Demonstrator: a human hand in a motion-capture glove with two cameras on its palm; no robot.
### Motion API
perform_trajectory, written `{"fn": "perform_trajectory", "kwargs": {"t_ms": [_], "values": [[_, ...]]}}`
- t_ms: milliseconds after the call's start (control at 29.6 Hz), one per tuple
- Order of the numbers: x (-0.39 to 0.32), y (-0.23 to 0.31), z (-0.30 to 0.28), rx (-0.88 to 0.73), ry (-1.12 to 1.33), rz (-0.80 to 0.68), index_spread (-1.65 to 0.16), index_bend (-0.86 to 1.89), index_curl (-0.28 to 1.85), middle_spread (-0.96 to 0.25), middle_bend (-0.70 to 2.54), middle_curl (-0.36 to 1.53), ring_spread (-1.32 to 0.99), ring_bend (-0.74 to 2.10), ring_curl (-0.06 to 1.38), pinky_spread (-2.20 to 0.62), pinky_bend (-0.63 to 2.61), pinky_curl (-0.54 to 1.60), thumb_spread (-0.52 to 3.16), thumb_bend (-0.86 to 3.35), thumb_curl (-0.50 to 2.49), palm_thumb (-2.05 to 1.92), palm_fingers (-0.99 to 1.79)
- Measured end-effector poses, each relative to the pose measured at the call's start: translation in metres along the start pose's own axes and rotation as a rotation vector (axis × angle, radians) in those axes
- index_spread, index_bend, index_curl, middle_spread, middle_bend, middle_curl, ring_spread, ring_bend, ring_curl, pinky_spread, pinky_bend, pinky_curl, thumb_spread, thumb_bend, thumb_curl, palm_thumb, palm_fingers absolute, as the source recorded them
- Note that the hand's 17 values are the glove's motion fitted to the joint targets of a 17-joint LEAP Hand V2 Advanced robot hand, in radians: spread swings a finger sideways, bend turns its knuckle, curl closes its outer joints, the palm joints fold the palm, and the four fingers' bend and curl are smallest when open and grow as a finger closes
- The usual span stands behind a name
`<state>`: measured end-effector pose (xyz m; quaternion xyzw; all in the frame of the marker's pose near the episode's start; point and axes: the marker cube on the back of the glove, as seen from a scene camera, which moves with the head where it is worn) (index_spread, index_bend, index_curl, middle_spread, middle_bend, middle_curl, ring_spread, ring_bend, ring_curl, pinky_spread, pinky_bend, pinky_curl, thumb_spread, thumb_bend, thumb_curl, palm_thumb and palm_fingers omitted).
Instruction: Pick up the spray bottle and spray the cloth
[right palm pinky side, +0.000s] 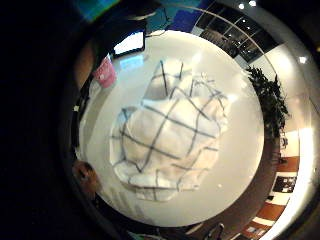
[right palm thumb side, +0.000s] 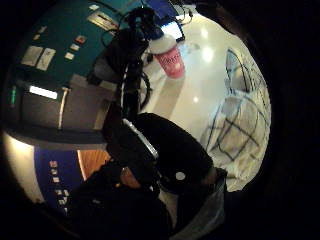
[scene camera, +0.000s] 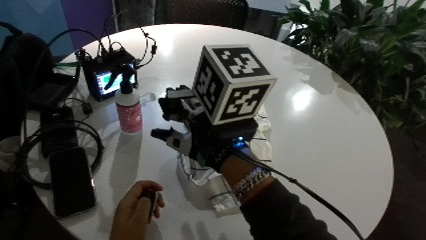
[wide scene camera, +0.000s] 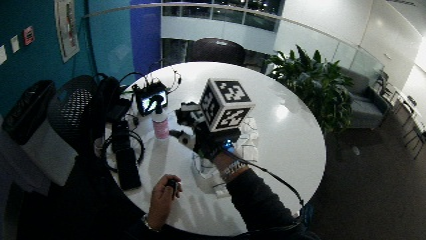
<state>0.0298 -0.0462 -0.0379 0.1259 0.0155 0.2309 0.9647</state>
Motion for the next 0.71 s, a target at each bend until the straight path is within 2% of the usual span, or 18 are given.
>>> {"fn": "perform_trajectory", "kwargs": {"t_ms": [304,709], "values": [[0.017,0.064,0.010,-0.086,0.081,0.041,-0.41,0.14,0.35,-0.06,0.24,0.35,-0.07,0.30,0.30,0.24,0.19,0.31,1.06,-0.03,0.25,0.19,0.32],[0.020,0.083,0.009,-0.116,0.077,0.053,-0.42,0.16,0.33,-0.05,0.22,0.35,-0.05,0.29,0.30,0.24,0.18,0.31,1.06,-0.02,0.25,0.18,0.30]]}}
